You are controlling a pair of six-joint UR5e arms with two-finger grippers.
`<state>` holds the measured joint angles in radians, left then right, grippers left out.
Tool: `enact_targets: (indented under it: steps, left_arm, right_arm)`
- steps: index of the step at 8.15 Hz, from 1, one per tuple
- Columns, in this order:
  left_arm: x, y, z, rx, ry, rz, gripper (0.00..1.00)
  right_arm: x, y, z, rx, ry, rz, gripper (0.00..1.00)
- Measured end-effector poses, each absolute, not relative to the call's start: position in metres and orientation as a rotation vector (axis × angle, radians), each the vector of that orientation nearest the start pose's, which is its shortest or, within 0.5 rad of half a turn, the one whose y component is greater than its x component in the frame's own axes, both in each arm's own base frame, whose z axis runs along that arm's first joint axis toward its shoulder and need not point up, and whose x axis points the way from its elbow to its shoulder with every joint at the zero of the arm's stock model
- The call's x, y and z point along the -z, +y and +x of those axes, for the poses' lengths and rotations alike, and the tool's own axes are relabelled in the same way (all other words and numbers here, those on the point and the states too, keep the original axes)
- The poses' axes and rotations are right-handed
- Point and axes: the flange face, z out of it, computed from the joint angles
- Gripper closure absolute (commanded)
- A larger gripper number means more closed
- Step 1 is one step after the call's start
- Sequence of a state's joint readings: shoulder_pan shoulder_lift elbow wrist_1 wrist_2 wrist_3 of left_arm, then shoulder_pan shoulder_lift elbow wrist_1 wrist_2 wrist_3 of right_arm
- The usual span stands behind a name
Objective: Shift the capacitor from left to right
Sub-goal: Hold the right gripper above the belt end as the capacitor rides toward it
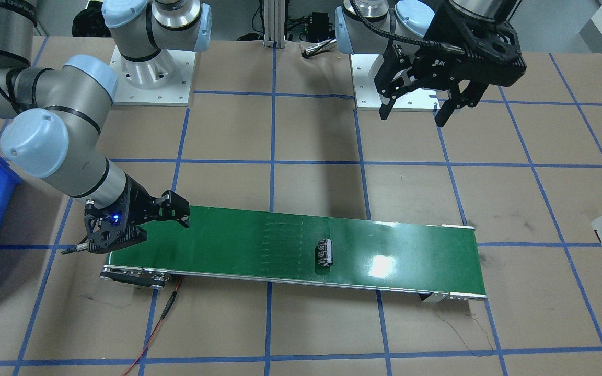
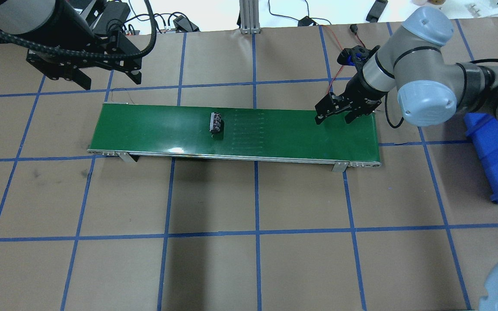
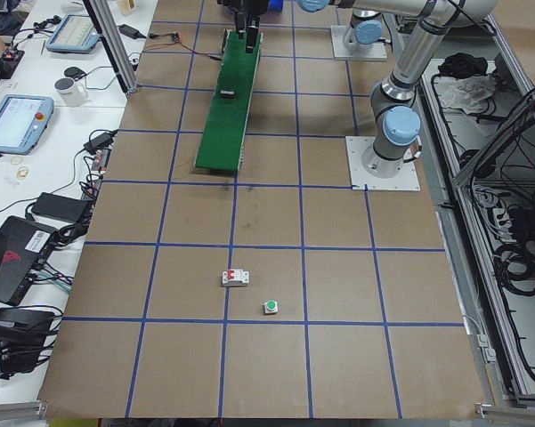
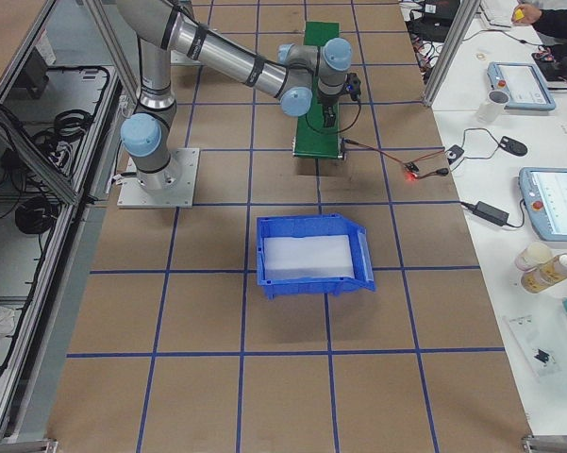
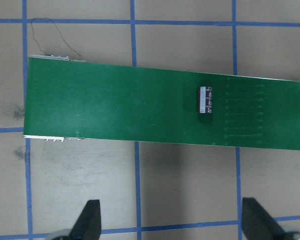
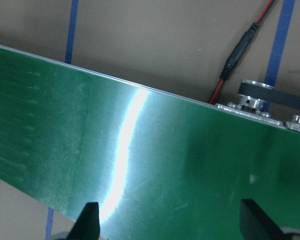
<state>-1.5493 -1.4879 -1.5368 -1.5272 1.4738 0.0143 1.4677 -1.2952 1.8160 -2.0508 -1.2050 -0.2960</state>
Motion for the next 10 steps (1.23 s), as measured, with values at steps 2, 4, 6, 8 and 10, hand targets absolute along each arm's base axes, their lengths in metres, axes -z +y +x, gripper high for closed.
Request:
enact_targets:
  steps: [2, 4, 6, 8, 10]
  left_arm:
    - [-0.547, -0.473, -0.128, 0.242, 3.184, 0.012, 0.0]
    - [-0.544, -0.473, -0.128, 0.233, 3.184, 0.024, 0.0]
    - [-0.543, -0.475, -0.127, 0.229, 3.182, 0.029, 0.0]
    - [-0.541, -0.477, -0.127, 0.231, 3.183, 0.029, 0.0]
    - [-0.539, -0.479, -0.127, 0.227, 3.187, 0.026, 0.0]
  right_arm:
    - [-0.273, -0.564, 0.104, 0.04, 2.751, -0.245, 0.0]
    - [-0.27, -0.563, 0.099, 0.006, 2.802, -0.108, 0.0]
    - [-0.264, -0.568, 0.098, 0.009, 2.808, -0.014, 0.0]
    - [-0.264, -0.571, 0.098, 0.015, 2.81, 0.001, 0.0]
    - [-0.266, -0.574, 0.097, 0.027, 2.819, -0.01, 0.0]
